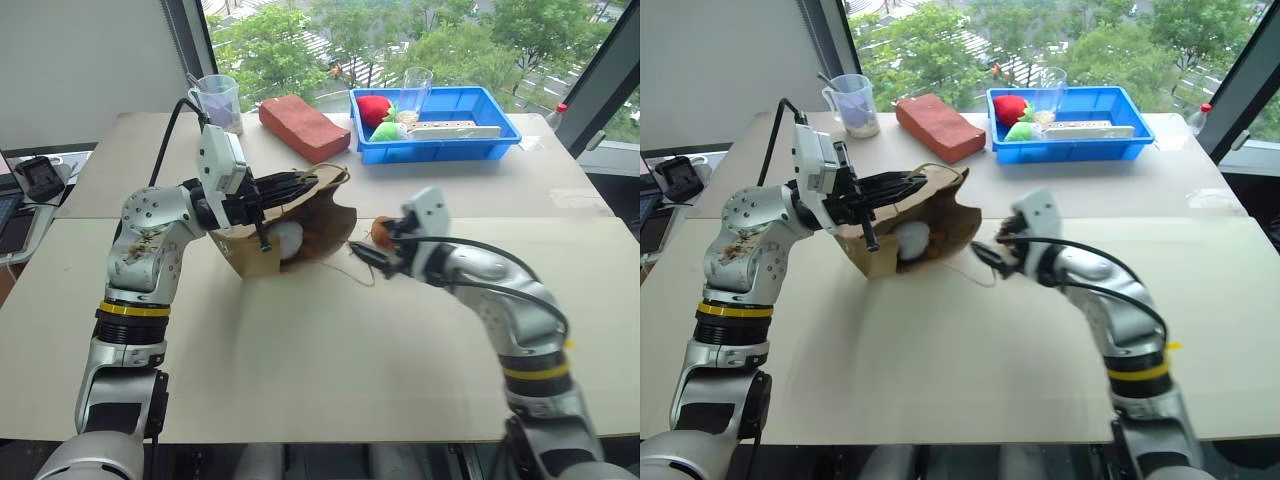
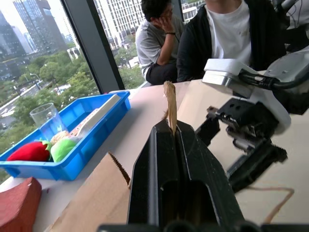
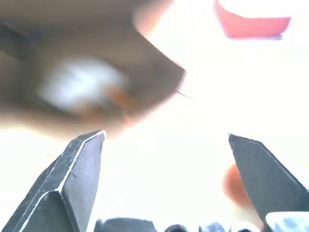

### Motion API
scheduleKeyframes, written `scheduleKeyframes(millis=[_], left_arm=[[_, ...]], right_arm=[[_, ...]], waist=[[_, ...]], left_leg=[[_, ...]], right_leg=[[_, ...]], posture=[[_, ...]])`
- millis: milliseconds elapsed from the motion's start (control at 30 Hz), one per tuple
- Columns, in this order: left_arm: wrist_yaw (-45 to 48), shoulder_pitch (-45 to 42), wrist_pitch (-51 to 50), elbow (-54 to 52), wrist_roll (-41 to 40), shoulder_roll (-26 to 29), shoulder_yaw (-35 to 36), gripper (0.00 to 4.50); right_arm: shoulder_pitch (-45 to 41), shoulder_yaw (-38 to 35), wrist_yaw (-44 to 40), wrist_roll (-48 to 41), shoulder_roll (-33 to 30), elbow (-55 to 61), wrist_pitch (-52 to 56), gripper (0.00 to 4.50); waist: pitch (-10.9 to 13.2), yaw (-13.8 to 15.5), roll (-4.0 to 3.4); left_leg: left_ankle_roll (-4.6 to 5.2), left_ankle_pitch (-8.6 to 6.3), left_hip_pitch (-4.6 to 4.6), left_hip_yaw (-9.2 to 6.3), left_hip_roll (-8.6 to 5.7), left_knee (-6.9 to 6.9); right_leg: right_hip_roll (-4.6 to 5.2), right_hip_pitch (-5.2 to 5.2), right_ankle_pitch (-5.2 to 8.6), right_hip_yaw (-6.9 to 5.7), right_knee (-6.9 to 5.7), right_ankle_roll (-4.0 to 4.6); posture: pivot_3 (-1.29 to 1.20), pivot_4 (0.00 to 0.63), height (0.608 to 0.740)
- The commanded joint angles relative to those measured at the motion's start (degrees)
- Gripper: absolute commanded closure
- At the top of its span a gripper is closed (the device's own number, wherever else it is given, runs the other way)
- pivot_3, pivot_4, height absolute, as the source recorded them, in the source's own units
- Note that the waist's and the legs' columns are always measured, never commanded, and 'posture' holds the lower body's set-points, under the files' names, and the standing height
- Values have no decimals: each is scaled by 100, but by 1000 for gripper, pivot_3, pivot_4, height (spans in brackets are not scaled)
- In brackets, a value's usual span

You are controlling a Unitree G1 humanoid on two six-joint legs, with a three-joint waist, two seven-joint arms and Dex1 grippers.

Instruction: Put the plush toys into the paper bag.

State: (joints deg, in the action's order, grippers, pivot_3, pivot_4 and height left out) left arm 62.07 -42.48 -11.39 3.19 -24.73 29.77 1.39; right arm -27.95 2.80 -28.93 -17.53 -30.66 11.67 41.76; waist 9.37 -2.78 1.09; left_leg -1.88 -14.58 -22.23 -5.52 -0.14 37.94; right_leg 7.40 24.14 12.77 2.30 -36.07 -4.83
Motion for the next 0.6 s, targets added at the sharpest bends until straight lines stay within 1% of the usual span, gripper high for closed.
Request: scheduleKeyframes(millis=[33, 100, 133, 233, 333, 367, 433, 467, 533, 600], left_arm=[[49, -76, 50, -83, -54, 54, 59, 4500], [61, -90, 47, -75, -44, 56, 41, 4500], [68, -98, 51, -68, -40, 54, 36, 4500], [83, -124, 67, -43, -28, 47, 21, 4500], [93, -133, 71, -53, -13, 64, 14, 4500], [94, -127, 92, -52, 15, 87, 14, 4500], [93, -110, 113, -53, 34, 118, 32, 4500], [86, -97, 110, -67, 32, 125, 38, 4500], [78, -66, 102, -100, 21, 134, 39, 4500], [74, -29, 98, -138, 11, 135, 31, 4500]], right_arm=[[-30, -56, -69, 446, -203, -560, -780, 21], [-210, 21, -1, 783, -196, -1437, -1334, 21], [-342, 48, 1, 834, -83, -1767, -1492, 21], [-630, 142, -88, 944, 183, -2484, -1788, 21], [-738, 253, -205, 1143, 239, -2938, -1977, 21], [-749, 251, -218, 1166, 248, -3001, -2035, 267], [-739, 169, -287, 1091, 284, -3006, -2082, 904], [-721, 143, -325, 1073, 286, -2979, -2091, 1297], [-684, 109, -363, 1076, 272, -2923, -2103, 1905], [-632, 74, -389, 1070, 257, -2827, -2110, 2709]], waist=[[0, -34, 0], [0, -71, 1], [0, -75, 1], [0, -126, 1], [0, -130, 1], [0, -129, 1], [0, -111, 1], [0, -108, 1], [0, -109, 1], [0, -113, 1]], left_leg=[[0, 0, 1, 4, 1, 0], [0, 0, 6, 11, 1, 0], [-2, 1, 9, 14, 1, 1], [-3, 2, 11, 16, 2, 1], [-4, 3, 10, 14, 3, -1], [-4, 3, 9, 14, 2, -1], [-7, 4, 4, 14, 2, -1], [-10, 6, 2, 13, 1, -1], [-10, 6, 1, 12, 2, -1], [-8, 5, 2, 12, 2, -1]], right_leg=[[0, 1, 0, 2, 0, 0], [0, -2, 0, 7, 7, 0], [0, -6, 0, 9, 13, 0], [0, -3, 0, 12, 17, 0], [0, 1, 0, 11, -1, 0], [0, 0, 0, 11, -2, 0], [0, -1, 0, 10, 4, 0], [0, -2, 0, 10, 6, 0], [0, -1, 0, 9, 7, 0], [0, -1, 0, 9, 7, 0]], posture=[[0, 150, 740], [0, 150, 740], [0, 150, 740], [0, 150, 740], [0, 150, 740], [0, 150, 740], [0, 150, 740], [0, 150, 740], [0, 150, 740], [0, 150, 740]])
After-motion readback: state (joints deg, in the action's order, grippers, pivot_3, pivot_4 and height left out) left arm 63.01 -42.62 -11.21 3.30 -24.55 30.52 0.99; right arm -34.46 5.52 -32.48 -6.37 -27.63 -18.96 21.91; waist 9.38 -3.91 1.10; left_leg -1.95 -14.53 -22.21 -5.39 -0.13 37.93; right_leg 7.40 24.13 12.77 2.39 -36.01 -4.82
